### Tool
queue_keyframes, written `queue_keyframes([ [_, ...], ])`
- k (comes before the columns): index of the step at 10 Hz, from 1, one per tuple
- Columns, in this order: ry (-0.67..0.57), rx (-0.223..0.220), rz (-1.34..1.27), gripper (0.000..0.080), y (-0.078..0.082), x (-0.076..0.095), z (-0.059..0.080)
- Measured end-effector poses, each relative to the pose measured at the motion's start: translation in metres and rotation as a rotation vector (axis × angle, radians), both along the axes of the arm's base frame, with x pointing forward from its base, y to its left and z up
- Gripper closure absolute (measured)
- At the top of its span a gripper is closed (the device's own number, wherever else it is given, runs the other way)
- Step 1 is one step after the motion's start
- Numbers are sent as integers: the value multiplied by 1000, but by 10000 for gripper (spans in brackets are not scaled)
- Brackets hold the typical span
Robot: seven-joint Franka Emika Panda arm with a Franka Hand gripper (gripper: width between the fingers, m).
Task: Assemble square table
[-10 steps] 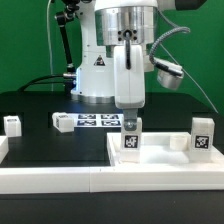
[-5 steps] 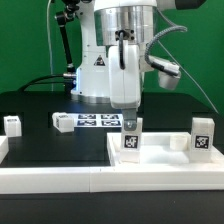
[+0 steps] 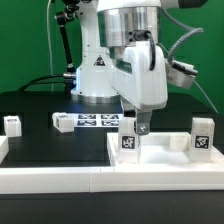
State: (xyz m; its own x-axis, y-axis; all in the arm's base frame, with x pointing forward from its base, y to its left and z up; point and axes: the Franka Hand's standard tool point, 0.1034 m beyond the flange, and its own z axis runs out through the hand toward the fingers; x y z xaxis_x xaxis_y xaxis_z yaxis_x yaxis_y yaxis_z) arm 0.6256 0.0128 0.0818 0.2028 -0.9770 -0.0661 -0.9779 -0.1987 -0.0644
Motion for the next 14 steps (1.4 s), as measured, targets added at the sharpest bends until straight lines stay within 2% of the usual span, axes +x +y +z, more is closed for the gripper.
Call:
queue_keyframes([
  [3,-14,-14,215,151,-1,0,0],
  [7,-4,-69,559,151,2,-1,0],
  [10,-24,-84,840,151,1,0,0],
  [14,-33,-95,1060,151,-2,0,0],
])
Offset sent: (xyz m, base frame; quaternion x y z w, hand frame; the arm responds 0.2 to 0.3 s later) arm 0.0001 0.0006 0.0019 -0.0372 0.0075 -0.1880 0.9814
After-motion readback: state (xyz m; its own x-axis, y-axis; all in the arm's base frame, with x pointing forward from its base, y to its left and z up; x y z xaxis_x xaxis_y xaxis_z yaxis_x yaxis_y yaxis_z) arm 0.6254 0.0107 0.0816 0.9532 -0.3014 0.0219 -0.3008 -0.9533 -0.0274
